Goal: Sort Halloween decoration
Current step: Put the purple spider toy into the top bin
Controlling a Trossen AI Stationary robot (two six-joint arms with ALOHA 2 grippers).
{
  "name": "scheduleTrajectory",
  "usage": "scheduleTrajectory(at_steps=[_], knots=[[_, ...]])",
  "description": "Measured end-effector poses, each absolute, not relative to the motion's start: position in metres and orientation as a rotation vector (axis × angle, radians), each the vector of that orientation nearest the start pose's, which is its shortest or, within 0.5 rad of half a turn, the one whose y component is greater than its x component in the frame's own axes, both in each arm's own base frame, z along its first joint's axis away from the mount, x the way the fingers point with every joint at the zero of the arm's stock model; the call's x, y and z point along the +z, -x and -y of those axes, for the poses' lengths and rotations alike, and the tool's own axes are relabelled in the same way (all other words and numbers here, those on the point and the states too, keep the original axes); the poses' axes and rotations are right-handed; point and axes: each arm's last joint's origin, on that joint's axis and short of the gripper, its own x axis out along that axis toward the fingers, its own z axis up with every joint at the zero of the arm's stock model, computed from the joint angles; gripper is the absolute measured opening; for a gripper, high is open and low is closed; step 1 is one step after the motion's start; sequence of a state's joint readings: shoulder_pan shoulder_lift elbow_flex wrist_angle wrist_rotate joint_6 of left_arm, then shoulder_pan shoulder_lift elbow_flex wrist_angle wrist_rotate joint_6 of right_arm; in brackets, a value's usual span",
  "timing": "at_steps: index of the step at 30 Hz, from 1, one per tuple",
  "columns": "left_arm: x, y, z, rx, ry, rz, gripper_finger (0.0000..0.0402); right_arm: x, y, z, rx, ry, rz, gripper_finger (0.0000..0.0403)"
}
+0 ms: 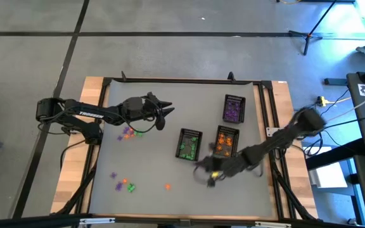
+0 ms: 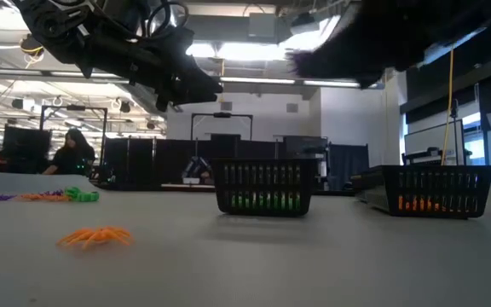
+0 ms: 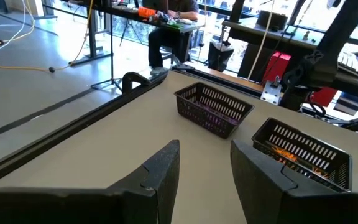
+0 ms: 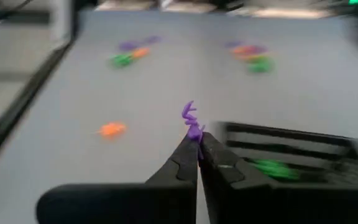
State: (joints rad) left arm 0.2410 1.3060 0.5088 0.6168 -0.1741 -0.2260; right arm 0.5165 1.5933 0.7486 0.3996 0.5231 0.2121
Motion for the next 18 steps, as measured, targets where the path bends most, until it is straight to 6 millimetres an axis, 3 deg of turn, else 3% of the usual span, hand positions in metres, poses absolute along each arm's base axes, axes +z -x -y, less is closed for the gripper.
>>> scheduleTrajectory(at_steps=[9, 13, 18], knots=[[0.208, -0.251, -0.067, 0.432, 0.228, -0.134, 0.0135, 0.2, -0.184, -0.065, -0.595, 0.013, -0.269, 0.0007], [0.208, -0.251, -0.067, 0.433, 0.228, -0.134, 0.0135, 0.203, -0.15, -0.04, -0.784, -0.077, -0.24, 0.0008], [0.208, -0.251, -0.067, 0.433, 0.228, -0.135, 0.0135, 0.202, -0.123, -0.019, -0.859, -0.176, -0.301, 0.0011]])
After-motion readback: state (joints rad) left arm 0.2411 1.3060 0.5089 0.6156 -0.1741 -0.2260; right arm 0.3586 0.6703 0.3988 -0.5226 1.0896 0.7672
